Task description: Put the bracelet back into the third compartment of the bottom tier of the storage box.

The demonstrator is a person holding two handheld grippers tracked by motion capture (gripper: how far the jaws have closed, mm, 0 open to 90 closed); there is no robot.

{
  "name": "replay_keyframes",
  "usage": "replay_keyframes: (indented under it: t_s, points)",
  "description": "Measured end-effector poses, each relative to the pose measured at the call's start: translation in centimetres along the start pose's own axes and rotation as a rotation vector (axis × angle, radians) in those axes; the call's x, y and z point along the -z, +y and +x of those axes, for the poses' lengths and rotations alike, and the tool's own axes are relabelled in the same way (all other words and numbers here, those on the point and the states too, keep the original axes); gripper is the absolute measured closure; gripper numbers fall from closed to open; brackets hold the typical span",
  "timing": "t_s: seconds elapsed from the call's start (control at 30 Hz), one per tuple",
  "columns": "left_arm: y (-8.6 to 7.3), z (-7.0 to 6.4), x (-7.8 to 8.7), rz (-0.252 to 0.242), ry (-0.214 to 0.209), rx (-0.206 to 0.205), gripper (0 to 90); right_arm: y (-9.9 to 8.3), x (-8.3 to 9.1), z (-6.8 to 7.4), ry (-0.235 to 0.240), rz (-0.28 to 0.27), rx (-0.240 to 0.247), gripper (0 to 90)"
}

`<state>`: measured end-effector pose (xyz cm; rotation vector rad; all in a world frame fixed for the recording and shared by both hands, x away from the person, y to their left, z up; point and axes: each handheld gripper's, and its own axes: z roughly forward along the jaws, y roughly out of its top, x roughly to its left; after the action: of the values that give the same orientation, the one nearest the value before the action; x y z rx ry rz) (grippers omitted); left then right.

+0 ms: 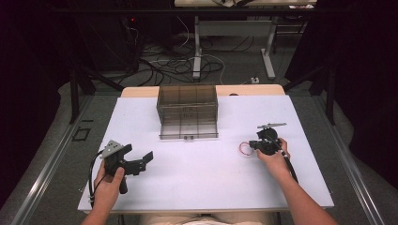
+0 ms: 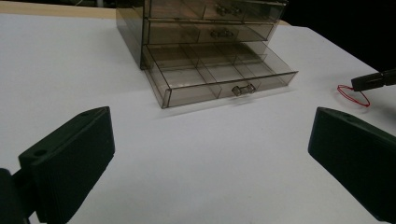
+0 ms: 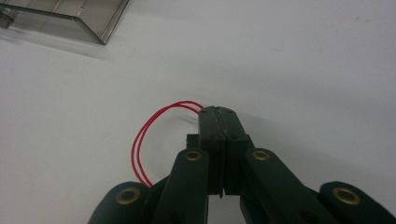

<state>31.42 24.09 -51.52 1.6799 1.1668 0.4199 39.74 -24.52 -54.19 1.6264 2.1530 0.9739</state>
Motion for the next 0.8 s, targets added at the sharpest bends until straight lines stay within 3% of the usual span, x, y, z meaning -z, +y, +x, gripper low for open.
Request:
replay_keyframes:
  t_s: [0.8]
  points:
    - [0.0,0.0,0.0,0.001,-0.002,0.004,0.5,0.3,1.1,0.1,0.036,-0.080,-0.064,90.0]
